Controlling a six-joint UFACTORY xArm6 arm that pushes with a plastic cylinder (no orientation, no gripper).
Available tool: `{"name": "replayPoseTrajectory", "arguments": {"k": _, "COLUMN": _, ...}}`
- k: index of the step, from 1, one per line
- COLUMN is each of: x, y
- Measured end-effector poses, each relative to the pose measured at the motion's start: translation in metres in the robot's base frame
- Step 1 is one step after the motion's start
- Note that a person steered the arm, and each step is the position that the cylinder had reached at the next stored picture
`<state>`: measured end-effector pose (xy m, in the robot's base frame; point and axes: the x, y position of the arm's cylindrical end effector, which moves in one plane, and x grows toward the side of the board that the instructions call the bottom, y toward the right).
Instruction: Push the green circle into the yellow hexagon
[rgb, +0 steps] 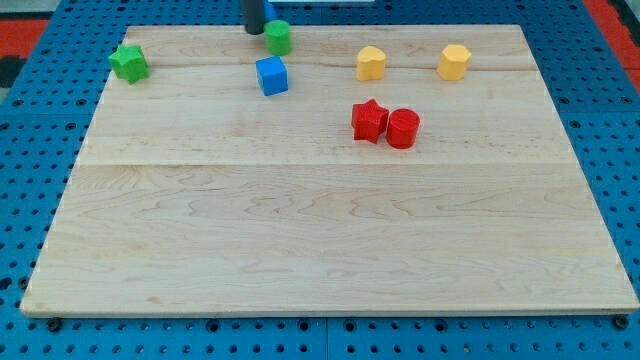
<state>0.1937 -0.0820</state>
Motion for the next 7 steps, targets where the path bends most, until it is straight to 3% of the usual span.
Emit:
{"name": "replayPoseTrajectory", "arguments": {"k": 1, "x": 0.021, "y": 0.022}}
{"name": "replayPoseTrajectory", "arguments": {"k": 3, "x": 0.028, "y": 0.145}}
{"name": "replayPoseTrajectory", "arguments": {"k": 4, "x": 0.028, "y": 0.074}}
{"name": "replayPoseTrajectory", "arguments": {"k": 5, "x": 0.068, "y": 0.032}}
{"name": "replayPoseTrajectory", "arguments": {"k": 7, "x": 0.055, "y": 0.123}}
